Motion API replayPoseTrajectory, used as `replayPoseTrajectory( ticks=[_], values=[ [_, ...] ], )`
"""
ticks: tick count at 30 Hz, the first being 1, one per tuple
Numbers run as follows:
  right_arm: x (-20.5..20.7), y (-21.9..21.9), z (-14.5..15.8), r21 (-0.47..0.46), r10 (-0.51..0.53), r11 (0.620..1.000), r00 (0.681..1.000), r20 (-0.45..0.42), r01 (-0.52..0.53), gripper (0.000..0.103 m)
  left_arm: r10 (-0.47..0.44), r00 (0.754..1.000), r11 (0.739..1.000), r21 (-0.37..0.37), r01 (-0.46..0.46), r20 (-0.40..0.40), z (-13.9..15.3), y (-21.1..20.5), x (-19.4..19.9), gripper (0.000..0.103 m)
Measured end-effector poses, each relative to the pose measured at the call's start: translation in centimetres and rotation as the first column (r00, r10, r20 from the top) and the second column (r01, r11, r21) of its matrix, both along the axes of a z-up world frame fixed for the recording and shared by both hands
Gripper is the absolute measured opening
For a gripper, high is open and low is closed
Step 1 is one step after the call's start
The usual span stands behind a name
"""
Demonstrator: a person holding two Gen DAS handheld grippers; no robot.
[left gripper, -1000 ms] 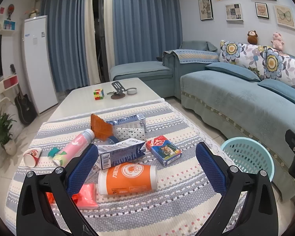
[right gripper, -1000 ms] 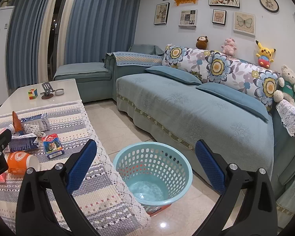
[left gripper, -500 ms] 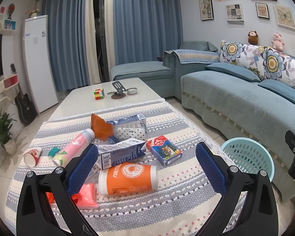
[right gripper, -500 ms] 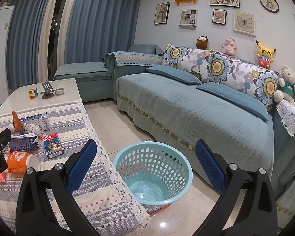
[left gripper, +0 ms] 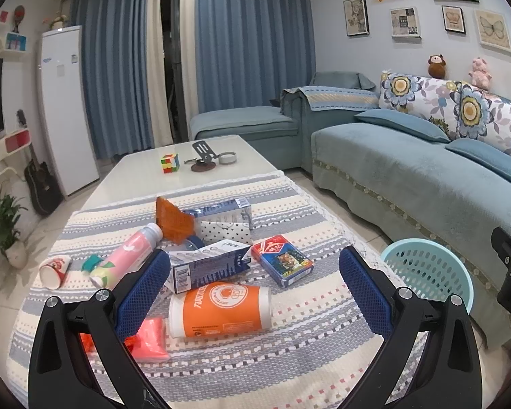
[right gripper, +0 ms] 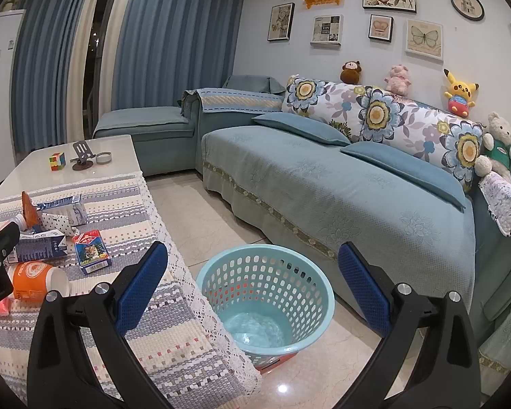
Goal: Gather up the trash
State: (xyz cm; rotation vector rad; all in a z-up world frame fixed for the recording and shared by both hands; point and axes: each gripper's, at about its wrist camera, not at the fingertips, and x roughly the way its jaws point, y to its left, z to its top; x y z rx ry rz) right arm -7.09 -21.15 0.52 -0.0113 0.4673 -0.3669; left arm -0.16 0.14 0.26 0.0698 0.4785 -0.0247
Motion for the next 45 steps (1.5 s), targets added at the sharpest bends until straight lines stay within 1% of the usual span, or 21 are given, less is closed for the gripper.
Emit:
replayPoseTrajectory(
  ticks=[12,45],
  values=[
    [-0.03,-0.15,0.26,0.016,0.008,1.0,1.0,-0.008,-0.008,0.095,0.003,1.0,1.0,-0.003,-0.003,-0.002,-0.07,0.09,0.09,0.096],
    [-0.2,-0.35,0.41,0.012,0.007,1.0,1.0,-0.006,-0.007,0.095,0.005,1.0,1.0,-0.007,-0.005,-0.003,-0.06,0.24,0.11,0.096]
  ],
)
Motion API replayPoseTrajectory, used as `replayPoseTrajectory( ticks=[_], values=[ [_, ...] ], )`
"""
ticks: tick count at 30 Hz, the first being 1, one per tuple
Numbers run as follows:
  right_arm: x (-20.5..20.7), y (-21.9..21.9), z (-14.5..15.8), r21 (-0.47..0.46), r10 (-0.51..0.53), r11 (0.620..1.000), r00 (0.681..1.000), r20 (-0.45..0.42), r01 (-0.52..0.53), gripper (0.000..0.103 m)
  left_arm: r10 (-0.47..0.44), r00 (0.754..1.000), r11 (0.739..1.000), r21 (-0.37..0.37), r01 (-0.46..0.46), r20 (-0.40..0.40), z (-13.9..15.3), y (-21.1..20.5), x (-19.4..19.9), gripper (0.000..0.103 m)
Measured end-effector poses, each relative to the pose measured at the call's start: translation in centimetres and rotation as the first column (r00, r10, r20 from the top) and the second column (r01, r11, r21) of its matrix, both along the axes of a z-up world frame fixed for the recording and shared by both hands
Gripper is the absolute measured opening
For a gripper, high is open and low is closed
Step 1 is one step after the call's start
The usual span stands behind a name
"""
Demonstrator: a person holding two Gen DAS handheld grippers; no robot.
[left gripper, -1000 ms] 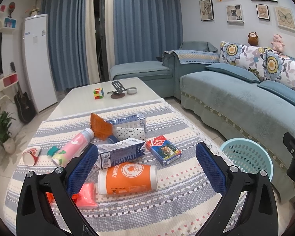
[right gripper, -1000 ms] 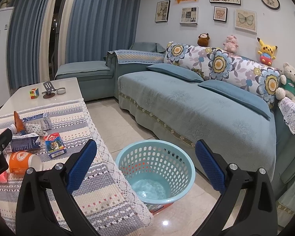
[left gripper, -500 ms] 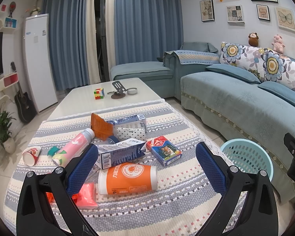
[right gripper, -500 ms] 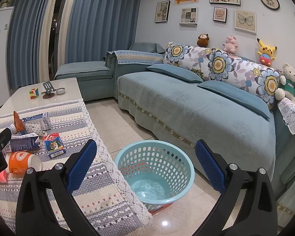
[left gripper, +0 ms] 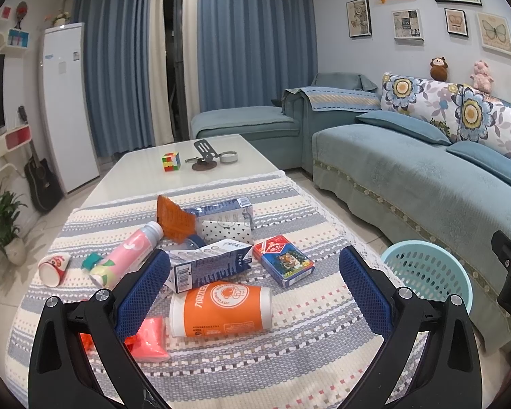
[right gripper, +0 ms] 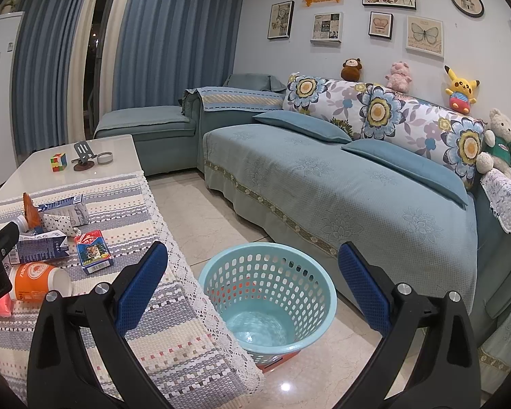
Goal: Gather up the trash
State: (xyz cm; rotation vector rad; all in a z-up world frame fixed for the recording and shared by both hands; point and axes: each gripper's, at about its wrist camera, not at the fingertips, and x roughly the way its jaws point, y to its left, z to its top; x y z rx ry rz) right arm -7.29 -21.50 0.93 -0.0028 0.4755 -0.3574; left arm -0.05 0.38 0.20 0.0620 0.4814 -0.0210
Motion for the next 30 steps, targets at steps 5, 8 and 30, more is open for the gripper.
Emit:
replayPoseTrajectory(
  ticks=[5,8,30],
  values=[
    [0.0,-0.1,0.0,0.004,-0.003,1.0,1.0,0.0,0.003,0.095,0.0,1.0,1.0,0.0,0.0,0.001,0.0,0.0,0.0,0.096],
    [0.0,-0.1,0.0,0.01,-0.001,1.0,1.0,-0.004,0.001,0.095,0.001,1.0,1.0,-0.007,-0.001,0.002,0.1,0.1,0.0,0.096],
    [-0.2,1.7,2.8,0.1,0.054,0.993,0.994,0.094,-0.064,0.054,0.15,0.988,0.984,-0.087,-0.153,-0.044,1.2,13.9,-2.8,0.096]
  ],
)
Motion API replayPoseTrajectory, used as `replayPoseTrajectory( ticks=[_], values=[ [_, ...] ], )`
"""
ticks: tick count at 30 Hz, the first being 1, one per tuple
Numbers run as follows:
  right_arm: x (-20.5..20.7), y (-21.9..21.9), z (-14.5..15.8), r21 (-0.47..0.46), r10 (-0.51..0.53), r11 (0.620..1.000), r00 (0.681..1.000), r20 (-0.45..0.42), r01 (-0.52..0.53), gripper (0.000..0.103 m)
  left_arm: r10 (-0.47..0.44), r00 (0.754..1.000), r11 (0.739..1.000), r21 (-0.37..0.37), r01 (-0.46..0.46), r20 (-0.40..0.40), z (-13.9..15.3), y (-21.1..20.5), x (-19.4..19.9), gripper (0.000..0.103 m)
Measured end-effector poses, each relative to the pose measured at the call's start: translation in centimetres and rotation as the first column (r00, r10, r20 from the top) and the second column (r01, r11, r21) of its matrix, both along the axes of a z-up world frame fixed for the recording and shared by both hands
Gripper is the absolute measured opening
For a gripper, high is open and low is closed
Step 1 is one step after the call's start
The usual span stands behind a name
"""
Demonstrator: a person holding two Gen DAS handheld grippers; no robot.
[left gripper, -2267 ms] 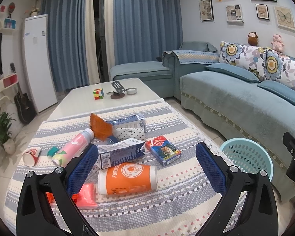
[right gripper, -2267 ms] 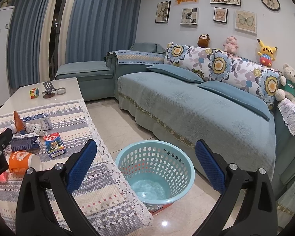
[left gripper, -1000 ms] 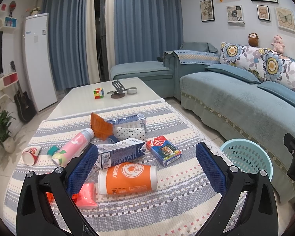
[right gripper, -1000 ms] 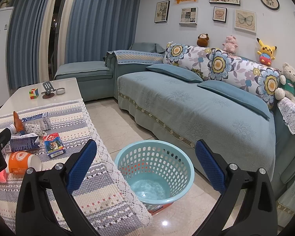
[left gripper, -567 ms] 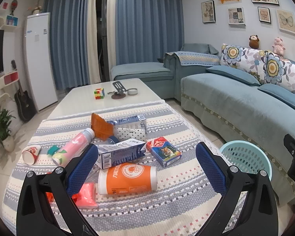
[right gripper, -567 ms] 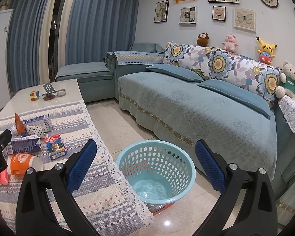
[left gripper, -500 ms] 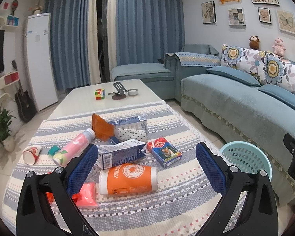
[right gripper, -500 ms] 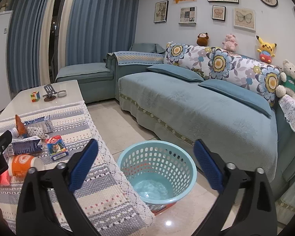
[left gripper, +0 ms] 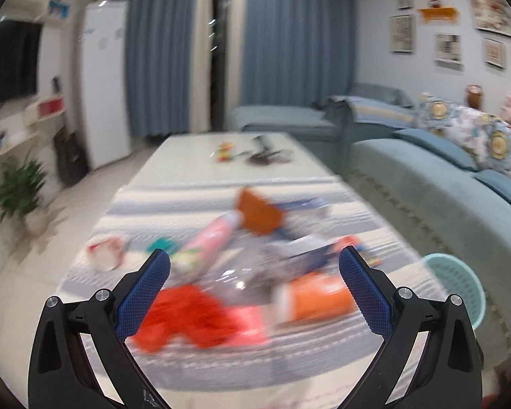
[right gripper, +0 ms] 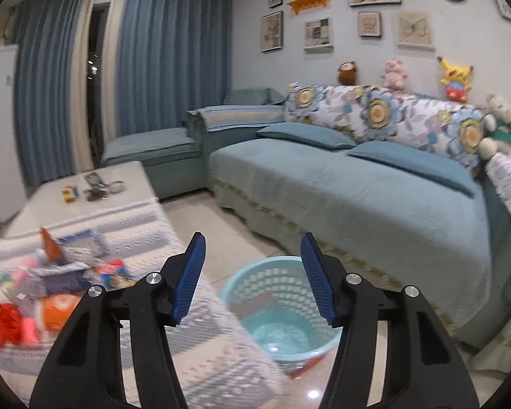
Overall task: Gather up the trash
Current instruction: 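Grasp the red plastic bag with the left tool while the right tool grasps the tiger-print box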
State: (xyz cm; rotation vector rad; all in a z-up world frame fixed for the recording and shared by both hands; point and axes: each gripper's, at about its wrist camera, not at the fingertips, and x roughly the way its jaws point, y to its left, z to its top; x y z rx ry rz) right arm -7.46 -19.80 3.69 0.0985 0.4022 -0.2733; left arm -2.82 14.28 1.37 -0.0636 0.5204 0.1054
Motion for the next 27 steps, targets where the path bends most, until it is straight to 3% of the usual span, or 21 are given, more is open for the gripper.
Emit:
replayPoseTrajectory(
  ticks=[4,8,10,16,19,27],
  values=[
    [2.1,2.1,0.9,-0.013,0.15,0.989,0.989,-0.015,-0.15,0.054,0.065,0.993,0.995,-0.07,-0.072,-0.095,-2.2,5.8,0.5,0.096],
    [4.9,5.2,0.2,-0.008,0.321,0.947,0.946,-0.056,-0.322,0.054,0.076,0.982,0.983,-0.154,-0.103,-0.171,-4.7,9.0,1.7,0.095],
    [6.4,6.6,-0.9,-0.034,0.34,0.939,0.938,-0.073,-0.343,0.054,0.059,0.975,0.975,-0.197,-0.102,-0.212,-5.8,9.8,2.6,0.095],
    [12.2,8.5,-5.5,0.058,0.404,0.915,0.901,-0.159,-0.4,0.055,0.059,0.967,0.98,-0.172,-0.104,-0.247,-7.6,10.0,4.1,0.094],
    [14.8,9.5,-7.5,0.088,0.442,0.897,0.876,-0.196,-0.433,0.064,0.038,0.964,0.979,-0.185,-0.09,-0.264,-8.5,10.3,4.9,0.094],
    [19.3,10.8,-12.3,0.112,0.475,0.88,0.85,-0.227,-0.462,0.072,-0.035,0.944,0.951,-0.3,-0.069,-0.327,-11.7,11.4,6.8,0.09]
  ],
)
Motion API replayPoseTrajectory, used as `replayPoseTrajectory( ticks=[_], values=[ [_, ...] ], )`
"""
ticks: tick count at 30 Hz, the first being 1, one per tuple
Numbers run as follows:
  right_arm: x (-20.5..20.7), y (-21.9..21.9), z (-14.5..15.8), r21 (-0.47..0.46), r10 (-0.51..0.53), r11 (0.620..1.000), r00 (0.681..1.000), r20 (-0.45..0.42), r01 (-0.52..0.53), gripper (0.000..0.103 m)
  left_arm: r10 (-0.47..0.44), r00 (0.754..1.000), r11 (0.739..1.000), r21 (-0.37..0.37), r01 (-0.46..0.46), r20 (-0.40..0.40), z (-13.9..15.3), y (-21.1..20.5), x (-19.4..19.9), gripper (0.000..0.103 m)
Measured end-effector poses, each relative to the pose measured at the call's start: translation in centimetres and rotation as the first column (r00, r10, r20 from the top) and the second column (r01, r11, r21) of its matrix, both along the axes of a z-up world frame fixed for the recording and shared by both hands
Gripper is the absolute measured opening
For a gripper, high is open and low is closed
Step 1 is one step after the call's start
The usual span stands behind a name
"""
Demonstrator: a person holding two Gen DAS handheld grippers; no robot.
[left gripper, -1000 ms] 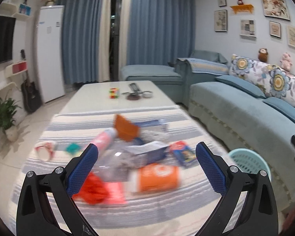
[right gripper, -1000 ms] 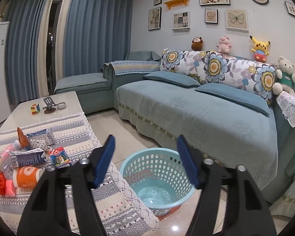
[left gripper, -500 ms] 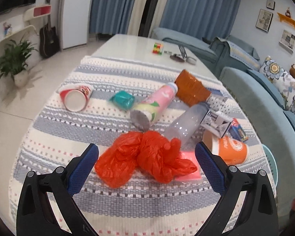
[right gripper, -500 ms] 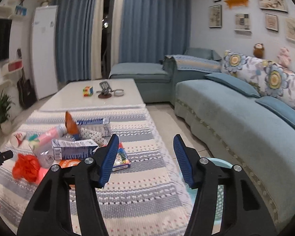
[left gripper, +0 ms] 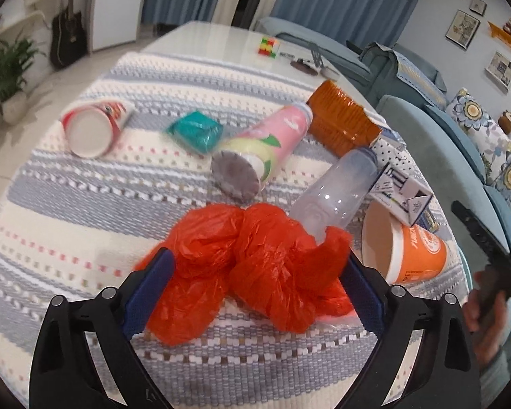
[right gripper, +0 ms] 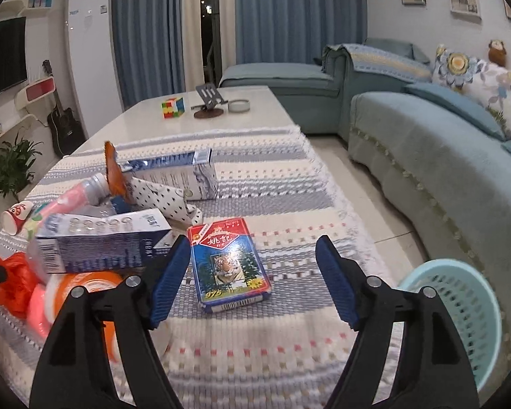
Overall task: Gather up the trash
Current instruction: 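Grasp the red plastic bag with the left tool while the right tool grasps the tiger-print box, then carry the red bag and tiger box to the blue wastebasket and release both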
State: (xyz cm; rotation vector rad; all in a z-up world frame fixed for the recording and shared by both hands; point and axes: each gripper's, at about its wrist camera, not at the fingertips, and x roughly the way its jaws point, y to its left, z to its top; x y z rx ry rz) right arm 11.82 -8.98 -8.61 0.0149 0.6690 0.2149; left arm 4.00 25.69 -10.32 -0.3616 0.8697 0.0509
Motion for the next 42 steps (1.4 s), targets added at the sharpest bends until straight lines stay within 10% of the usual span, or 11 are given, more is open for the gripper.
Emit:
replayPoseTrajectory(
  ticks=[8,13,20,23,33,42],
  values=[
    [2.1,1.0,-1.6,-0.025,0.045,0.999,0.995,-0.09,-0.048,0.084,0.012,1.0,1.0,-0.005,-0.012,-0.008,-1.3,0.1,1.6,0.072],
    [3.3,1.6,-2.7,-0.036,0.072,0.996,0.983,-0.169,-0.079,0.084,-0.007,1.0,1.0,-0.021,0.007,0.029,-0.5,0.1,1.0,0.033],
    [4.3,1.6,-3.7,-0.027,0.065,0.997,0.968,-0.242,-0.074,0.083,-0.024,0.995,1.0,0.017,0.022,0.097,2.2,-0.6,-0.4,0.028],
    [4.3,1.9,-3.9,-0.045,0.061,0.996,0.965,-0.254,-0.075,0.065,-0.035,0.992,0.999,0.04,0.03,0.124,3.5,-1.7,-1.0,0.028],
    [0.0,-1.2,-0.4,0.021,-0.004,1.0,0.999,-0.039,0.005,0.061,-0.202,0.955,0.977,0.114,0.181,0.219,9.3,-9.0,-0.7,0.028],
    [-8.1,-12.5,8.1,-0.017,-0.234,0.97,0.954,0.189,0.242,0.061,-0.443,0.827,0.896,0.147,0.419,0.345,15.4,-22.1,2.1,0.028]
  ],
)
